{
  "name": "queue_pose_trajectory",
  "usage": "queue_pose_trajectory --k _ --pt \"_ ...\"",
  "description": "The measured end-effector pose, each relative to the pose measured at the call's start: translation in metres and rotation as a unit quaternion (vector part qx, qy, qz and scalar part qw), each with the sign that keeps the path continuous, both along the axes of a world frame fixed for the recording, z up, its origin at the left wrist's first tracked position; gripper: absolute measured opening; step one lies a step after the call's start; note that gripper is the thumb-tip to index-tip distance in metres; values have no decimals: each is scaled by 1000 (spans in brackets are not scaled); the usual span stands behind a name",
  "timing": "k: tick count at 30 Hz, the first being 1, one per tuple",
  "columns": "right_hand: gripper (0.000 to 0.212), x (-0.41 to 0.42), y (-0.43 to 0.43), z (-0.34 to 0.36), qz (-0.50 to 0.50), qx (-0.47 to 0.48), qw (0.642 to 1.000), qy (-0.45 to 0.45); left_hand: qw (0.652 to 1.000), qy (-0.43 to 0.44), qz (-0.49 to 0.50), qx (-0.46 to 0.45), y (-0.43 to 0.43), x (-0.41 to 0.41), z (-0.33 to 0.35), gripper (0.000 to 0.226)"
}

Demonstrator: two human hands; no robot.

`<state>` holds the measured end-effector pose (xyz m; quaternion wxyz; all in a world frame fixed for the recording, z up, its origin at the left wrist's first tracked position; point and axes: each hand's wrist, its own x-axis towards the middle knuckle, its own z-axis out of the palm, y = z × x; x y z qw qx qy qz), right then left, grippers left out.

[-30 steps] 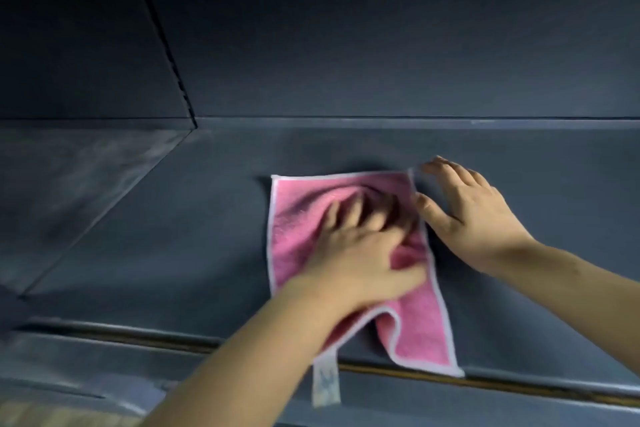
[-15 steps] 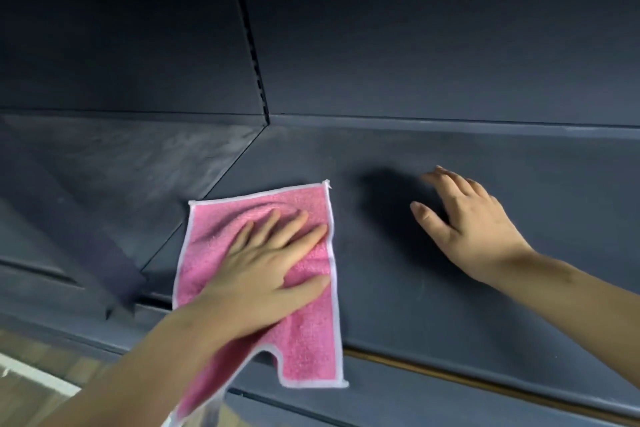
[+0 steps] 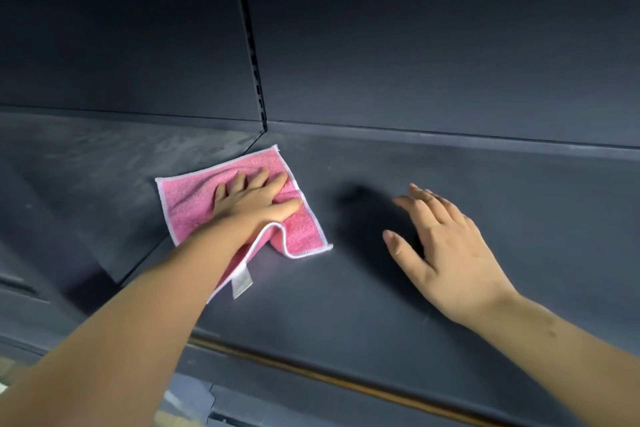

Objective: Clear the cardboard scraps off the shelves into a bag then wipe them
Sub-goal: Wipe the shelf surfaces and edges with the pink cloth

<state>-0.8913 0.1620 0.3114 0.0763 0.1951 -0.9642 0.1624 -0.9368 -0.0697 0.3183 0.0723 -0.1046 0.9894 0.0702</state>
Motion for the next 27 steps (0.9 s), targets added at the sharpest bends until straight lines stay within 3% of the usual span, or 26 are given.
queue_pose_trajectory --k 6,10,15,17,19,23,27 --pt "96 -3 -1 -2 -7 -35 999 41 997 4 -82 1 53 -37 0 63" --pt "77 -3 -1 -10 -15 -73 989 127 979 16 -204 -11 126 -36 0 60" --pt "62 -4 2 -16 -15 -118 979 168 957 34 -228 176 151 -21 3 49" --pt "61 -5 1 -17 -11 -105 976 193 964 28 -248 96 138 -38 0 54" --pt "60 -5 0 -18 -13 -99 975 200 978 17 -205 23 120 -61 -1 58" --pt "60 -3 0 -20 -23 -70 973 217 995 27 -93 9 89 -85 -4 63" --pt "71 -3 -1 -20 -18 -55 972 228 999 7 -52 1 88 -96 -4 63"
